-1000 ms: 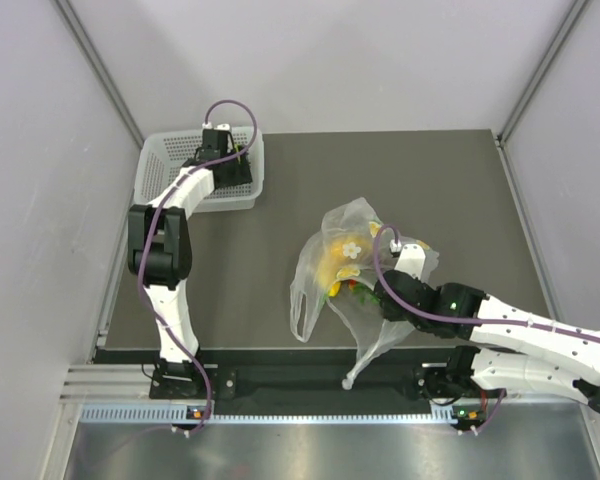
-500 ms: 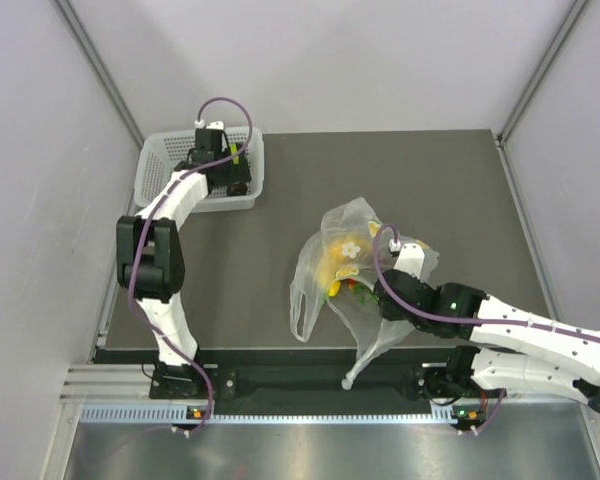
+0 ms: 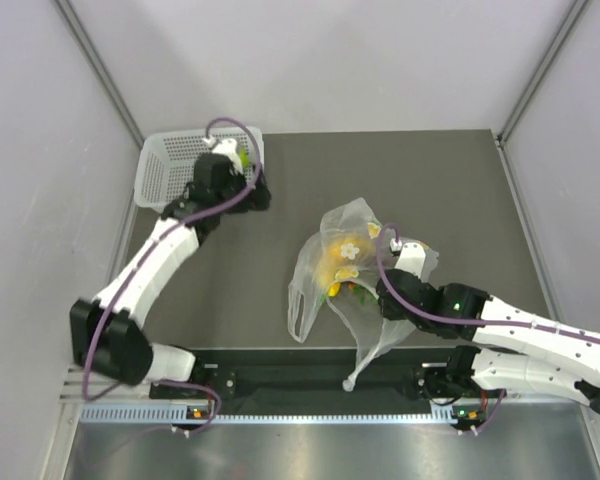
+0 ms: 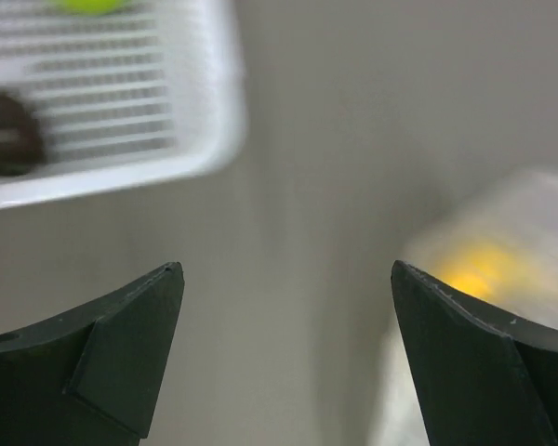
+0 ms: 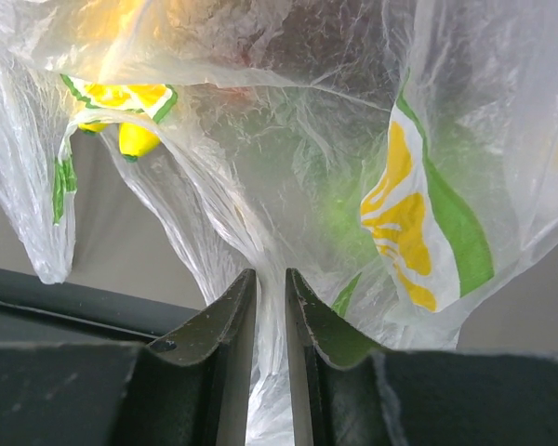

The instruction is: Untie the knot of the plastic bag and take out the fruit

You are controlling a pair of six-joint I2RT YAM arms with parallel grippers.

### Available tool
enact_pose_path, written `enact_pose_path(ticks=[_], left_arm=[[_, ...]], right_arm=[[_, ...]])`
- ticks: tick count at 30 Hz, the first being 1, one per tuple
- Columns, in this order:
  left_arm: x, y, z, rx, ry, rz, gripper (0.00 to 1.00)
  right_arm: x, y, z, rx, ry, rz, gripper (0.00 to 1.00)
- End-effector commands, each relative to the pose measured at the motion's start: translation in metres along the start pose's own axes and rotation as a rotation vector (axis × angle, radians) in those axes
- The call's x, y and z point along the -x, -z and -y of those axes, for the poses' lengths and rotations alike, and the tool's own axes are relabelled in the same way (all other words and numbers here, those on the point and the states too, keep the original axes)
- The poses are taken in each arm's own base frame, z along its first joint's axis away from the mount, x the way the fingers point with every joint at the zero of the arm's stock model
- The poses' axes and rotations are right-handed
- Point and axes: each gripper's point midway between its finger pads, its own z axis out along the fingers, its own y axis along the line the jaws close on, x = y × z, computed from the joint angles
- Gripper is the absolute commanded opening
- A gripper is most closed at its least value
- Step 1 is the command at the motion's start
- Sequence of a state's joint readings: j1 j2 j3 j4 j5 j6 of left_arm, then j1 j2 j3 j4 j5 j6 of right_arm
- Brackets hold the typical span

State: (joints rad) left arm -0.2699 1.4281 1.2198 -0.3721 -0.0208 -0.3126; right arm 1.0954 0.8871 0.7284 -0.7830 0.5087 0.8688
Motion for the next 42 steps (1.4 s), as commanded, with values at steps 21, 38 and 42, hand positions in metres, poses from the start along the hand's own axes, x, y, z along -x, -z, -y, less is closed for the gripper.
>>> enact_pose_path(ticks=[21, 38, 42], left_arm=[[-0.227, 0.167, 0.199, -0.575, -0.196, -0.228, 0.63], [-0.262, 0.153, 0.207, -0.542, -0.165, -0.238, 0.61], [-0.261, 0.159, 0.2, -0.53, -0.148, -0.23, 0.59]], right_arm=[[0.045, -0.001, -0.058, 0.148, 0.042, 0.029, 0.2], [0.04, -0.034, -0.096, 0.32, 0.208, -0.143, 0.28], [0.025, -0.037, -0.098, 0.335, 0.239, -0.182, 0.45]])
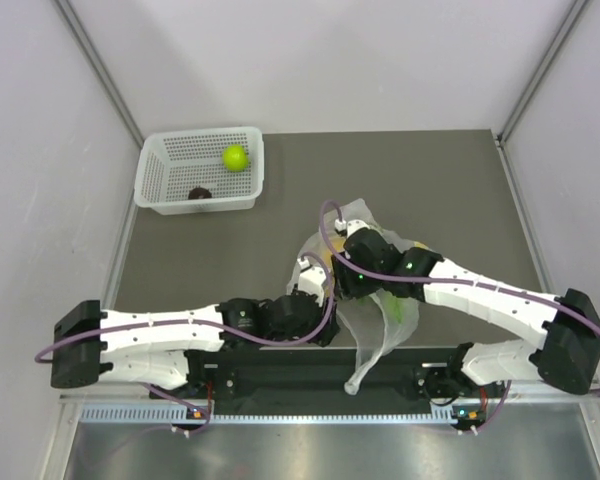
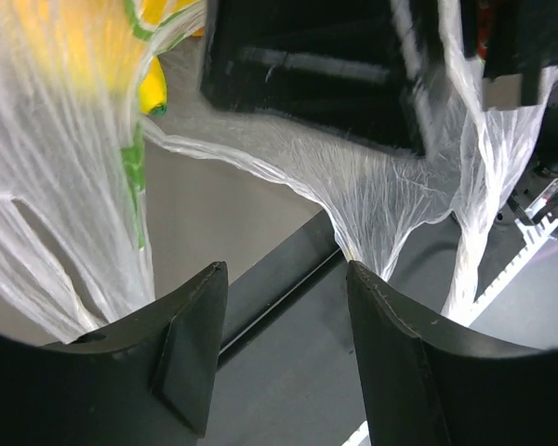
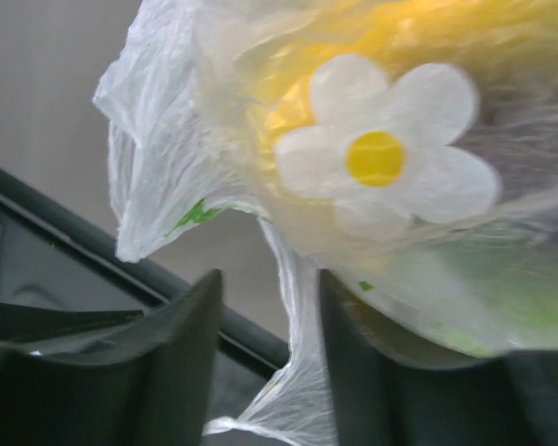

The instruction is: Untie the knot of the plastic bag and take out the fruit

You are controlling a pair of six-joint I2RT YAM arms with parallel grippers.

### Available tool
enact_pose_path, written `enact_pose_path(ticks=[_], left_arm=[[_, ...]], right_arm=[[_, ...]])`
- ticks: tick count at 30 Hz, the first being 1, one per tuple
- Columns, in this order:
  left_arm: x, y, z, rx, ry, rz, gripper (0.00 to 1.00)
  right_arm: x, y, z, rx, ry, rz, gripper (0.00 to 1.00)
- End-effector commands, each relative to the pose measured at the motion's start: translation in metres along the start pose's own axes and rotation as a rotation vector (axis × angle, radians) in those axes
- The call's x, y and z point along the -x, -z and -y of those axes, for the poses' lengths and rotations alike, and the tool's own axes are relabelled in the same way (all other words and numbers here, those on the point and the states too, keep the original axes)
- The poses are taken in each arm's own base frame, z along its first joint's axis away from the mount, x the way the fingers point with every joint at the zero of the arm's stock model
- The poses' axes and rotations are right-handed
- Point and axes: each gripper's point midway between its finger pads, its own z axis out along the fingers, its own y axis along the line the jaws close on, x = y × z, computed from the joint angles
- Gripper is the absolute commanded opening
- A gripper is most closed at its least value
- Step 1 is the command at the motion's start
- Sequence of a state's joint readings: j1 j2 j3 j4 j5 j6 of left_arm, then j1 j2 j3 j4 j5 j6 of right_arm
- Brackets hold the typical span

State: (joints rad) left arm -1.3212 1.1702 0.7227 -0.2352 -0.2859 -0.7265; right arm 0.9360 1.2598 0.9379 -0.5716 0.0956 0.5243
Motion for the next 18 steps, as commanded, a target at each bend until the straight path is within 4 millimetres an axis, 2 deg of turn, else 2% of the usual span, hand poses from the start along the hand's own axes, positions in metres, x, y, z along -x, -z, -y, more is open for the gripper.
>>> enact_pose_path(ticks=[1, 2, 5, 9, 10, 13, 15, 17, 18], left_arm=[[0.017, 0.013, 0.007, -0.027, 0.053, 0.084, 0.59], [0.02, 0.016, 0.005, -0.017, 0.059, 0.102, 0.58], [0.031, 0.027, -0.001, -0.001, 0.084, 0.156, 0.55], [0.043, 0.042, -0.015, 0.041, 0.111, 0.219, 0.53], [0.047, 0.047, -0.016, 0.039, 0.122, 0.237, 0.52], [0.046, 0.051, -0.021, 0.049, 0.128, 0.248, 0.52], [0.044, 0.051, -0.022, 0.049, 0.127, 0.241, 0.51], [0.042, 0.049, -0.019, 0.039, 0.128, 0.23, 0.5], [0.04, 0.048, -0.02, 0.036, 0.122, 0.221, 0.5]], right_arm=[[0.007, -0.002, -0.018, 0.077, 0.044, 0.017, 0.5], [0.007, -0.003, -0.02, 0.085, 0.049, 0.02, 0.59], [0.008, -0.007, -0.029, 0.104, 0.058, 0.028, 0.66], [0.012, -0.023, -0.041, 0.124, 0.067, 0.021, 0.66], [0.007, -0.031, -0.043, 0.123, 0.073, -0.001, 0.67], [0.017, -0.045, -0.052, 0.13, 0.062, 0.028, 0.68], [0.032, -0.049, -0.06, 0.147, 0.048, 0.077, 0.68], [0.04, -0.055, -0.062, 0.138, 0.031, 0.103, 0.64], [0.05, -0.055, -0.067, 0.146, 0.023, 0.135, 0.62]])
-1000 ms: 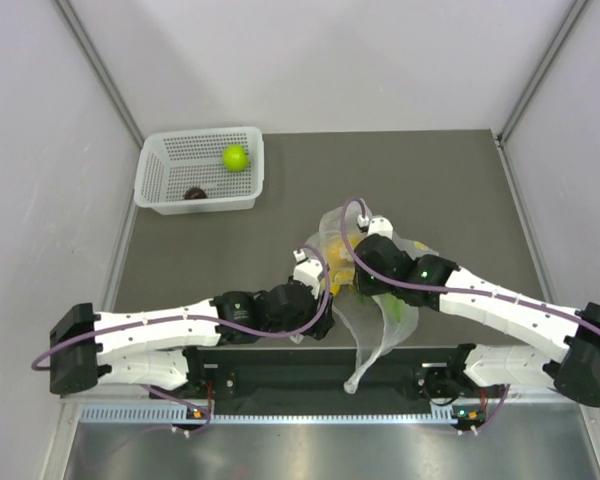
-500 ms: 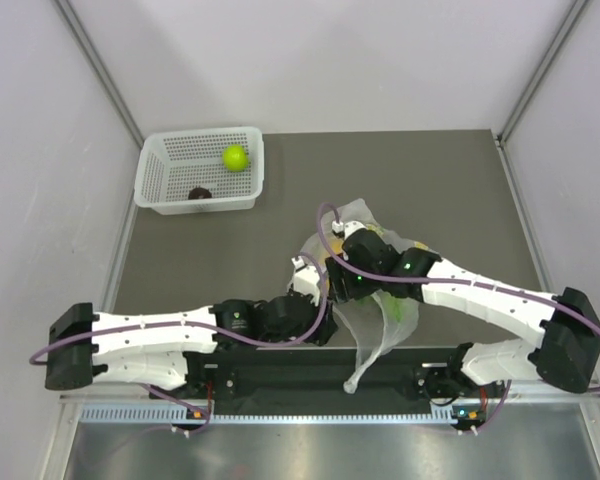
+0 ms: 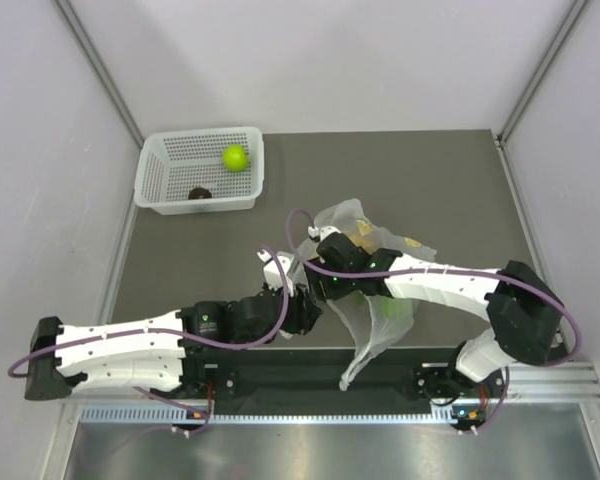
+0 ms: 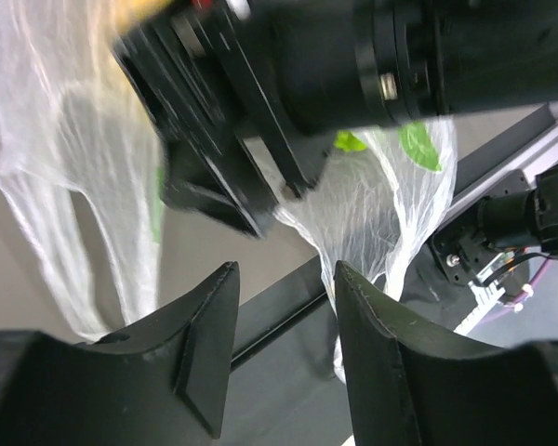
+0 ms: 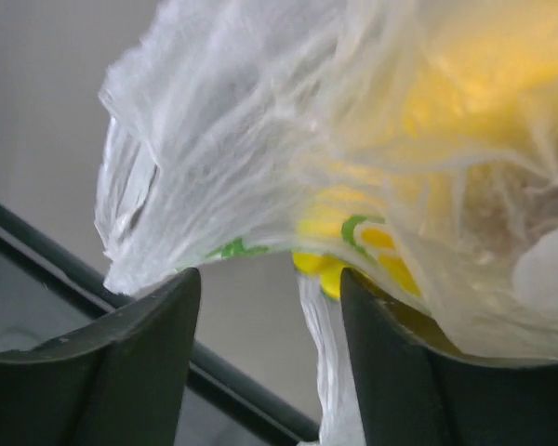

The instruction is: Untie the knot of the plastic bag and take out the fruit

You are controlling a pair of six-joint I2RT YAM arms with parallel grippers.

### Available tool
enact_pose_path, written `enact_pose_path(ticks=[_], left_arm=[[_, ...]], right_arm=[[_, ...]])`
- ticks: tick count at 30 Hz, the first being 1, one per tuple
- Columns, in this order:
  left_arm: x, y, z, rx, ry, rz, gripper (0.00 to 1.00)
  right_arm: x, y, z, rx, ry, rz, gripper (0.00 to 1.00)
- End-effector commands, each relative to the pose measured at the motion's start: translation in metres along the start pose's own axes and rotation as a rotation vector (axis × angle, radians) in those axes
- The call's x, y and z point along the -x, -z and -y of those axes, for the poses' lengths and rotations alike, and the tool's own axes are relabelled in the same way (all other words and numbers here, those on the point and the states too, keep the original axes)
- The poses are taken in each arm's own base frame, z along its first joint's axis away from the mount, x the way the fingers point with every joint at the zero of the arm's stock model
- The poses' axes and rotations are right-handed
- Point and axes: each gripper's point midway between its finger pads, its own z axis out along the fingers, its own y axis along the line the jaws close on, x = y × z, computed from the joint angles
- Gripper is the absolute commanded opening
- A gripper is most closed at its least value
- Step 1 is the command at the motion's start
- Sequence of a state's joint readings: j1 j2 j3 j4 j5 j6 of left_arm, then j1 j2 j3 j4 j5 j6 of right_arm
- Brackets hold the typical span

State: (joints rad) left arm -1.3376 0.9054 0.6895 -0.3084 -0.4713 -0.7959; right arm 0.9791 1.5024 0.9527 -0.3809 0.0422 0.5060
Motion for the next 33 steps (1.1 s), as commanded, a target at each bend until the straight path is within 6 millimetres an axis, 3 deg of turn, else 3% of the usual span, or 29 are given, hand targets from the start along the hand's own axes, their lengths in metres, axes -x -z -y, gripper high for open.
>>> enact_pose_path(ticks=[1, 5, 8, 13, 17, 23, 30, 33], left_arm=[[-0.009, -0.003, -0.005, 0.013, -0.002, -0.019, 0.5], [-0.016, -0.006, -0.003, 0.002, -0.017, -0.04, 0.45], [-0.02, -0.008, -0.007, 0.009, -0.027, -0.041, 0.43], [-0.027, -0.023, -0.013, 0.044, -0.048, -0.026, 0.44], [-0.024, -0.044, -0.022, 0.116, -0.096, 0.025, 0.47], [-0.001, -0.075, -0.027, 0.191, -0.173, 0.045, 0.49], [0.038, -0.096, -0.028, 0.153, -0.182, 0.074, 0.5], [0.031, -0.113, -0.034, 0.139, -0.203, 0.009, 0.49]], right_arm=[[0.071, 0.008, -0.034, 0.069, -0.027, 0.227, 0.59], [0.095, 0.012, -0.032, 0.03, -0.036, 0.304, 0.49], [0.115, 0.013, -0.031, 0.005, -0.029, 0.325, 0.5], [0.125, 0.008, -0.008, -0.077, -0.048, 0.301, 0.58], [0.114, 0.009, 0.008, -0.125, -0.059, 0.272, 0.6], [0.09, 0.018, 0.022, -0.144, -0.072, 0.24, 0.6], [0.063, 0.029, 0.022, -0.09, -0.098, 0.216, 0.61], [0.057, 0.032, 0.019, -0.07, -0.103, 0.211, 0.61]])
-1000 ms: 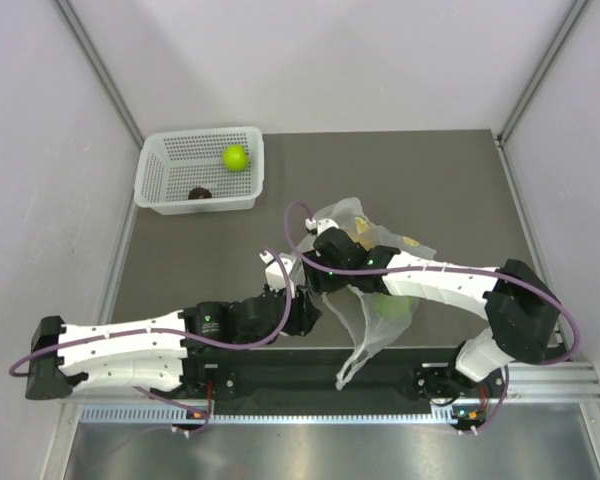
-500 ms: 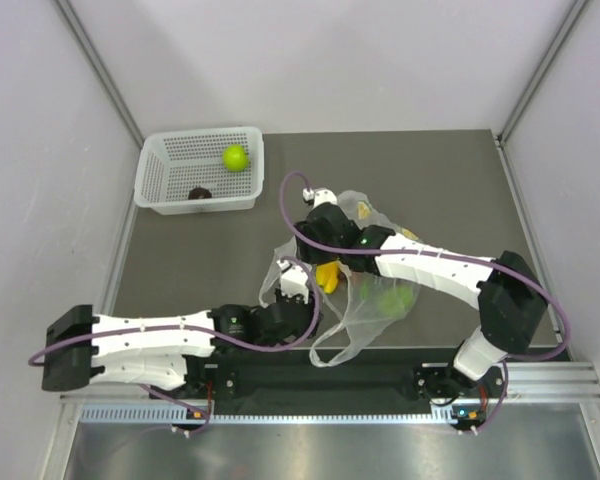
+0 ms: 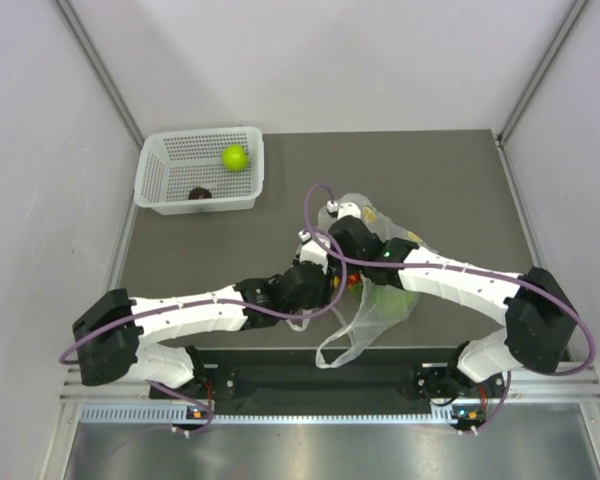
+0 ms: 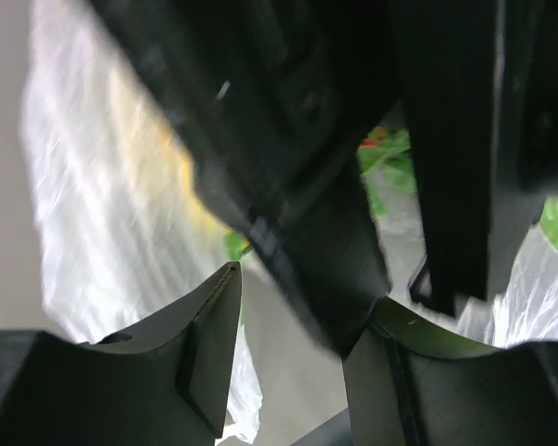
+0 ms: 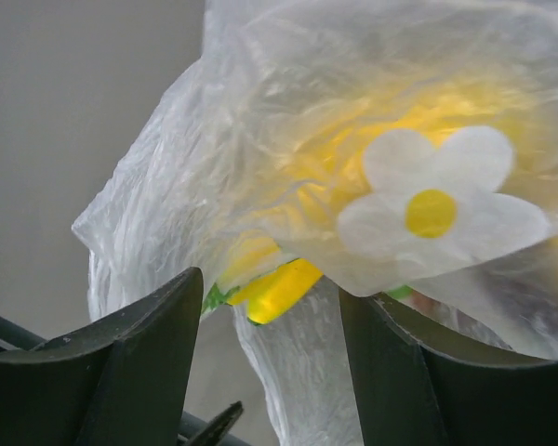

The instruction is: Untie the knot of the plastic bag and take out the fruit

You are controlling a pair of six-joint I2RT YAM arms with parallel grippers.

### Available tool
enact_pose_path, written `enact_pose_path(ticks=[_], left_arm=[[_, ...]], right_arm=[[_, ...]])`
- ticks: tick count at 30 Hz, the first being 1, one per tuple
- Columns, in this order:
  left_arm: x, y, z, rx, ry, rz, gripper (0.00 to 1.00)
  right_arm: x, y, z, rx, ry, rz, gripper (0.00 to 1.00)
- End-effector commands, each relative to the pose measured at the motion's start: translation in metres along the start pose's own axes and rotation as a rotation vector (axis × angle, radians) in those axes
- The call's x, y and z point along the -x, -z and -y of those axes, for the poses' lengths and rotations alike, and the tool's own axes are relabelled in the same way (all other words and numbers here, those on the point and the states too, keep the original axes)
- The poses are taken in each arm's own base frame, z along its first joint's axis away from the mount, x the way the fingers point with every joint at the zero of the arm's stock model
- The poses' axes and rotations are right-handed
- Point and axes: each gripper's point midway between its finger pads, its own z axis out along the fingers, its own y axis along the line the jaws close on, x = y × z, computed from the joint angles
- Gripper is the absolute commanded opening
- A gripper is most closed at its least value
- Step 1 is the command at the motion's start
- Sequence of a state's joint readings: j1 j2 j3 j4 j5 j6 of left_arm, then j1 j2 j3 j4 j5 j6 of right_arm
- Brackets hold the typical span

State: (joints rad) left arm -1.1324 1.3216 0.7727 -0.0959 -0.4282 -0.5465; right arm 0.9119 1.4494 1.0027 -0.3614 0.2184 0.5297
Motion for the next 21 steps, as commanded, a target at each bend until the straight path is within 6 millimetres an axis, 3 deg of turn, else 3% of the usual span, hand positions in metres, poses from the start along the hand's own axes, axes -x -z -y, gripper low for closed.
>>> enact_pose_path(ticks=[1, 2, 6, 13, 19, 21], left_arm=[[0.03, -0.017, 0.01, -0.059, -0.005, 0.047, 0.49], [0.037, -0.019, 0.015, -0.083, -0.004, 0.064, 0.49], [0.033, -0.022, 0.029, -0.149, -0.015, 0.024, 0.46], [0.035, -0.016, 0.028, -0.153, 0.002, 0.03, 0.45], [0.033, -0.011, 0.027, -0.159, 0.022, 0.033, 0.43], [0.032, -0.009, 0.022, -0.147, 0.02, 0.041, 0.44]], right_arm=[[-0.003, 0.016, -0.011, 0.068, -0.021, -0.002, 0.61], [-0.003, 0.017, -0.012, 0.074, -0.022, 0.0, 0.61], [-0.002, 0.015, -0.022, 0.114, 0.003, -0.008, 0.66], [0.021, 0.0, -0.048, 0.198, 0.03, 0.01, 0.69], [0.051, -0.009, -0.073, 0.277, 0.033, 0.065, 0.61], [0.05, -0.014, -0.078, 0.304, 0.041, 0.054, 0.6]])
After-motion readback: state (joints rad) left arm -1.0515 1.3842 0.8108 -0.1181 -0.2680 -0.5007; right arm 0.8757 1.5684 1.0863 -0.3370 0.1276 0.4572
